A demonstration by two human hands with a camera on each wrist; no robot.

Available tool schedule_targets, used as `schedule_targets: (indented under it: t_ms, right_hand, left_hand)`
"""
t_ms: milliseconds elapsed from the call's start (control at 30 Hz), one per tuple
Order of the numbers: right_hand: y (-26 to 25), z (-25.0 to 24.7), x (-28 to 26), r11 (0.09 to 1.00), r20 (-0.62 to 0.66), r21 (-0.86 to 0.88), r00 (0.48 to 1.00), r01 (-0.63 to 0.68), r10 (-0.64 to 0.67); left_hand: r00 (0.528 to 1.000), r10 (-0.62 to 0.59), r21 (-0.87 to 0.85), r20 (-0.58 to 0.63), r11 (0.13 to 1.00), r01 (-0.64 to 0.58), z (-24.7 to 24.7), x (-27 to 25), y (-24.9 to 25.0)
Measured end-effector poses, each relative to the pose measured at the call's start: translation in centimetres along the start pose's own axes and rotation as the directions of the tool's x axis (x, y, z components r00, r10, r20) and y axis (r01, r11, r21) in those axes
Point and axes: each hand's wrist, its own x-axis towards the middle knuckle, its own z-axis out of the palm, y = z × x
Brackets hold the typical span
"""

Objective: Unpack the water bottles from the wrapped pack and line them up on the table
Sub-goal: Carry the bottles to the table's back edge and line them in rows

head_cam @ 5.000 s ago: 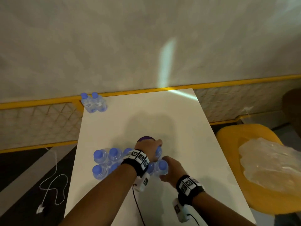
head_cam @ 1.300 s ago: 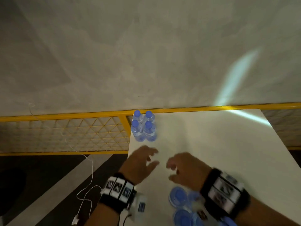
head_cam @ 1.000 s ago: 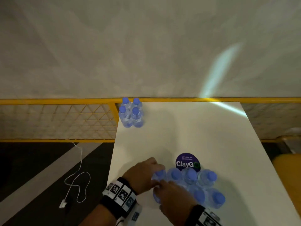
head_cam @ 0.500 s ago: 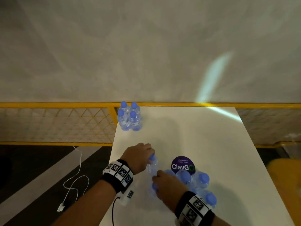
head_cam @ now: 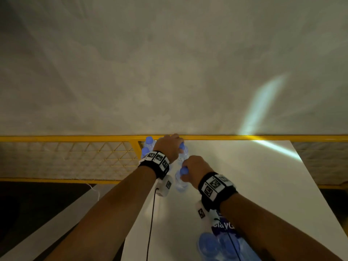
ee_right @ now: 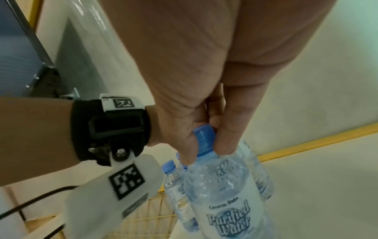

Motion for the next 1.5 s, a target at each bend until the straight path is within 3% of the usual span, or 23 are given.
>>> schedule_targets:
  t_ms: [200, 300, 600, 1000, 1167, 1267, 1333, 1400, 1467, 1500]
  right_hand:
    - [0.5, 0.6, 6.0, 0.992, 0.031, -0.044, 0.993, -0.116, 0.117]
    - [1.0, 1.3, 7.9, 0.989, 0.009, -0.097, 0.994, -0.11, 0.112]
    - [-0.2, 1.2, 11.2, 0.994, -0.028, -0.099, 0.999, -0.048, 0.046]
    - [-0.4, 1.0, 10.4, 0.998, -0.078, -0.06, 0.997, -0.032, 0.027]
    - [1.2, 0.2, 4.7, 0.998, -0.071, -0.057, 0.997, -0.035, 0.031]
    - [2.7, 0.3, -2.0, 1.0, -0.009, -0.028, 1.0, 0.002, -0.002]
    - [3.5, 0.8, -6.8, 1.0, 0.038, -0.003, 0.999, 0.029, -0.029]
    - [4.1, 1.5, -11.1, 0.999, 0.125, -0.027, 0.992, 0.022, -0.019]
    - [4.5, 2.3, -15.2, 0.995, 0.202, -0.092, 0.979, 0.025, -0.006]
    - [4.5, 2.7, -17.0, 0.991, 0.256, -0.133, 0.967, 0.029, 0.006]
  left_hand:
    - [0.983, -0.183, 0.023, -0.013, 0.983, 0.183, 2.8, 2.2, -1.9]
    - [0.973, -0.225, 0.001, -0.056, 0.974, 0.225, 4.0, 2.5, -2.5]
    - [0.982, -0.183, -0.069, -0.042, 0.981, 0.18, 4.6, 3.7, -3.2]
    - [0.979, -0.201, -0.074, -0.043, 0.977, 0.198, 3.8, 3.4, -2.9]
    - [0.969, -0.207, -0.241, -0.135, 0.955, 0.171, 2.0, 1.3, -2.6]
    - [0.941, -0.147, -0.262, -0.305, 0.963, 0.065, 0.9, -2.2, -0.9]
    - [0.931, -0.072, -0.288, -0.357, 0.957, -0.037, 0.9, -5.3, 1.4]
    - [0.964, -0.005, -0.401, -0.264, 0.91, -0.105, 1.0, -9.0, 4.6]
    - [0.993, 0.109, -0.46, -0.053, 0.88, -0.121, 1.2, -12.5, 7.9]
    - [0.983, 0.177, -0.449, 0.051, 0.883, -0.136, 1.7, -14.1, 9.3]
